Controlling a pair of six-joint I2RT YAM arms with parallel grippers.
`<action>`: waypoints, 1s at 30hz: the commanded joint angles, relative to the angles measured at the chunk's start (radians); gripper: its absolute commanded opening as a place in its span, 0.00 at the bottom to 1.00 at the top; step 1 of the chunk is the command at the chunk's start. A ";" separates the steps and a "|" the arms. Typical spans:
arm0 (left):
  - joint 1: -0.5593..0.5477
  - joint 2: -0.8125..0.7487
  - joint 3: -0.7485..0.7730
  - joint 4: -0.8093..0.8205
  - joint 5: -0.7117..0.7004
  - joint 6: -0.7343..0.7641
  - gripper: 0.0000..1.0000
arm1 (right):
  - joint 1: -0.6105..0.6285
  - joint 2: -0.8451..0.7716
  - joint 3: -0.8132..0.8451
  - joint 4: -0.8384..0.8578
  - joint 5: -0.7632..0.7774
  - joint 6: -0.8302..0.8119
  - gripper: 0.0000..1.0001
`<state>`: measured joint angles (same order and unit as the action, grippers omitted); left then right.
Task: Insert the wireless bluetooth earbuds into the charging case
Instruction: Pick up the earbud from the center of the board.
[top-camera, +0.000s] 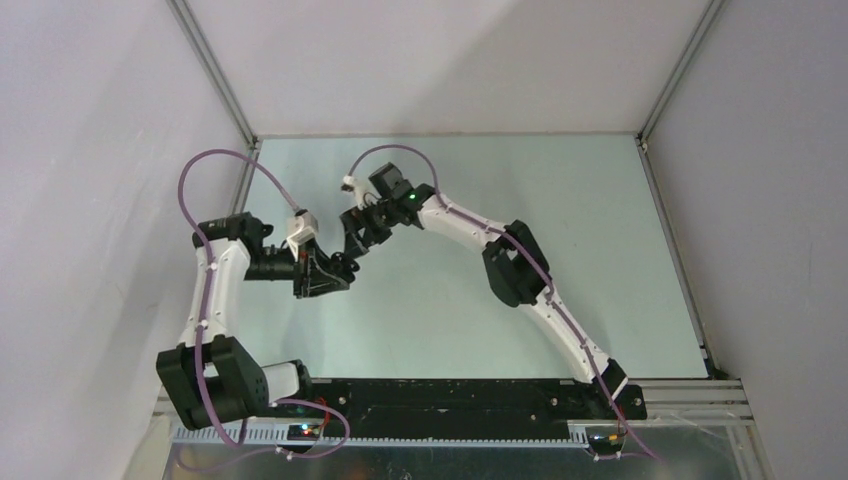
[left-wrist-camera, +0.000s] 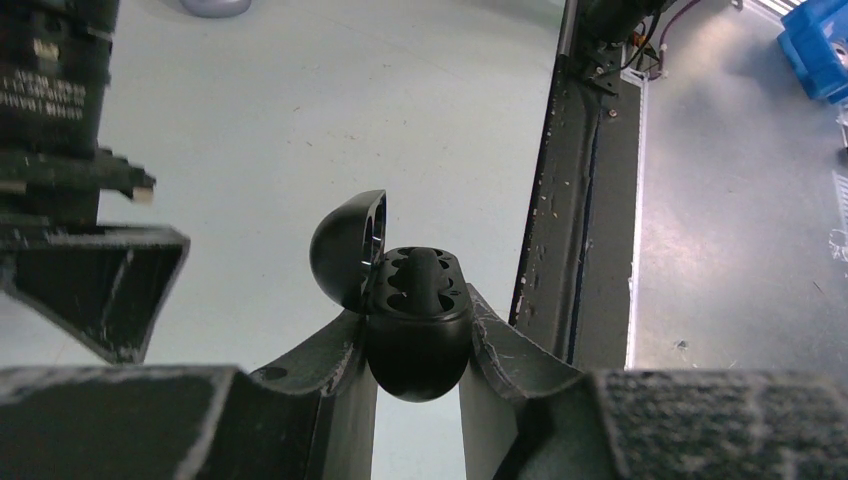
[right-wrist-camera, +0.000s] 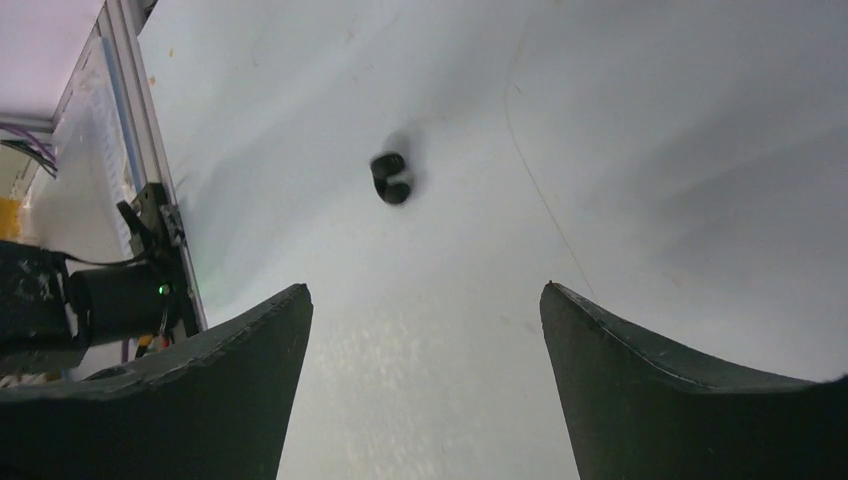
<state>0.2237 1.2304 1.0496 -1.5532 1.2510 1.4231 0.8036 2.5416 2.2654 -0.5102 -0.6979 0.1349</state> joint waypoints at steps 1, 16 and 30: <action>0.029 -0.017 0.027 -0.053 0.039 0.042 0.14 | 0.053 0.050 0.132 0.084 0.072 0.018 0.88; 0.069 -0.062 0.025 -0.051 0.048 0.043 0.14 | 0.188 0.194 0.237 0.114 0.367 -0.059 0.74; 0.079 -0.061 0.019 -0.051 0.059 0.054 0.13 | 0.227 0.193 0.228 0.029 0.308 -0.131 0.47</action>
<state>0.2913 1.1881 1.0496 -1.5600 1.2636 1.4429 1.0153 2.7239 2.4710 -0.4225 -0.3706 0.0418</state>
